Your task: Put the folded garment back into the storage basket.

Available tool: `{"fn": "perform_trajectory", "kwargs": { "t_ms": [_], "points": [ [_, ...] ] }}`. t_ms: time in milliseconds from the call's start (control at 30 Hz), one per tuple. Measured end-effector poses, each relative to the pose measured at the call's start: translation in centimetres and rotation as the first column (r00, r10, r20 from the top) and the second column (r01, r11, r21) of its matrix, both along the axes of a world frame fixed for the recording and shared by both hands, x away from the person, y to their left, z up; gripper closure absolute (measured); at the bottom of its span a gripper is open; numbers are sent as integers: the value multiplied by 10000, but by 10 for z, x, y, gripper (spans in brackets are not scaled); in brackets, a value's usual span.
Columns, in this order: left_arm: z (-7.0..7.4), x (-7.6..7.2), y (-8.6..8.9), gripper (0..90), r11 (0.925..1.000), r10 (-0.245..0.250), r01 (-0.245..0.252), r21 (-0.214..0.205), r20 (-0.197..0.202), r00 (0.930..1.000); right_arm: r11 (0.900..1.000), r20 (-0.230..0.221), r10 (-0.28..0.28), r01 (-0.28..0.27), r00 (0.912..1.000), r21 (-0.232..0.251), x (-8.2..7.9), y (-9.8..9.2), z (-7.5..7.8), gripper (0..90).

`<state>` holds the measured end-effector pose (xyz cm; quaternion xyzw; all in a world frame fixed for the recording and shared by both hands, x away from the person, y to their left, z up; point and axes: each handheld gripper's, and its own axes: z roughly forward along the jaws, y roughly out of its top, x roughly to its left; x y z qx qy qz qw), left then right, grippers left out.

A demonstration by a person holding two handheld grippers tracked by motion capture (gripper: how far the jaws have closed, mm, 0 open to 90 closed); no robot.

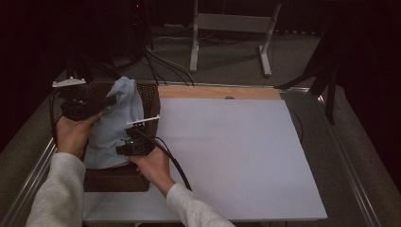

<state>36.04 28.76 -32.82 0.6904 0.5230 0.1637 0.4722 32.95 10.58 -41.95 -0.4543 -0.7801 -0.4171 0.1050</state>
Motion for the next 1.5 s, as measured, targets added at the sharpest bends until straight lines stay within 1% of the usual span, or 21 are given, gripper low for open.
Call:
{"fn": "perform_trajectory", "kwargs": {
  "t_ms": [367, 533, 800, 833, 967, 1100, 1133, 1367, 1500],
  "points": [
    [-6, -3, 9, 848, 9999, 107, -107, -39, -81, 9999, 9997, -111, 14, -16, 9999, -245, -3, 8, -7, 782],
    [-9, -5, 13, 848, 9999, 141, -141, -48, -140, 9998, 9995, -127, 57, -60, 9999, -308, -5, 12, -8, 782],
    [-7, -9, 17, 847, 9997, 204, -205, -90, -98, 9997, 9989, -185, 144, -152, 9997, -434, -8, 16, -8, 781],
    [-7, -10, 17, 847, 9997, 220, -221, -51, -97, 9997, 9985, -159, 177, -185, 9997, -520, -9, 18, -8, 781],
    [-7, -10, 19, 847, 9997, 236, -236, -15, -161, 9996, 9981, -168, 217, -227, 9996, -576, -10, 19, -8, 780],
    [-7, -11, 19, 847, 9996, 249, -246, 139, -237, 9994, 9971, -228, 219, -235, 9995, -729, -11, 22, -8, 779],
    [-7, -12, 20, 847, 9995, 275, -270, 191, -266, 9993, 9962, -213, 226, -243, 9995, -838, -11, 23, -8, 779],
    [-6, -13, 25, 847, 9991, 354, -348, 232, -272, 9990, 9941, -231, 166, -189, 9996, -1065, -11, 26, -8, 779],
    [-7, -14, 28, 846, 9987, 435, -427, 281, -287, 9986, 9931, -253, 324, -350, 9992, -1119, -12, 30, -6, 777]
  ]
}}
